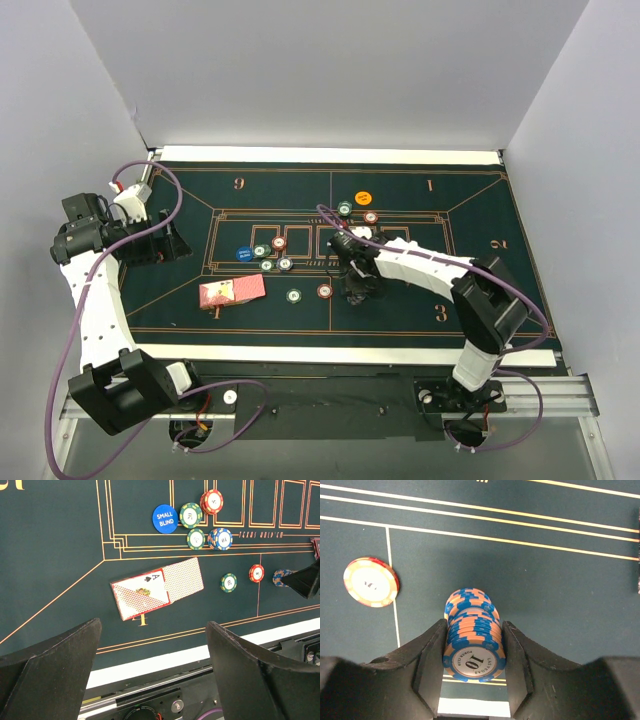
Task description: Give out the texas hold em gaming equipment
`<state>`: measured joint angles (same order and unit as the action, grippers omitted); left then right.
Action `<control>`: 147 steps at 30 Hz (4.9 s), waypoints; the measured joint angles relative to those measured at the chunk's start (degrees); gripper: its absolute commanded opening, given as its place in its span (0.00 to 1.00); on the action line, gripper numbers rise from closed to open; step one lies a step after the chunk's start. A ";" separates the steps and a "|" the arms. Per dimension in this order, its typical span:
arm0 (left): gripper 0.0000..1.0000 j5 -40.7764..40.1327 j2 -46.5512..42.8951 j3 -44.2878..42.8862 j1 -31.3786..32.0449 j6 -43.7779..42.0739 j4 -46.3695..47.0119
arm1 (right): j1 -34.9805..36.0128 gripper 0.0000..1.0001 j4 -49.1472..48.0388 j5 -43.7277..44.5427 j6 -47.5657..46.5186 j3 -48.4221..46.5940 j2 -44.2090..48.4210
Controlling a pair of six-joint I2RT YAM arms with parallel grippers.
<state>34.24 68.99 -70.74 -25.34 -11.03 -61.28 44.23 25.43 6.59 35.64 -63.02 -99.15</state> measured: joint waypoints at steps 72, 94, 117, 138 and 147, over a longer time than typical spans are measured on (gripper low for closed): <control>0.97 0.26 0.87 -0.35 0.00 0.00 0.46 | -13.25 0.50 0.26 2.58 1.99 8.74 8.02; 0.97 0.11 0.87 -0.46 0.00 -0.11 0.15 | -12.63 0.41 -5.22 3.32 3.58 10.71 4.68; 0.97 0.02 0.96 -0.46 0.00 -0.17 0.20 | -11.85 0.33 -0.61 4.17 1.73 2.99 -1.73; 0.97 -1.03 2.93 -0.46 0.00 -0.17 0.46 | -15.17 0.31 5.40 -0.17 -3.93 -28.00 -22.93; 0.97 -1.31 3.21 -0.61 0.00 -0.20 0.55 | -16.94 0.33 3.67 -2.25 -4.52 -42.29 -31.56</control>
<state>32.93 72.20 -71.35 -25.34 -11.22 -60.73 27.29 29.10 4.34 31.11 -105.32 -130.72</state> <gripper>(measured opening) 0.972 0.314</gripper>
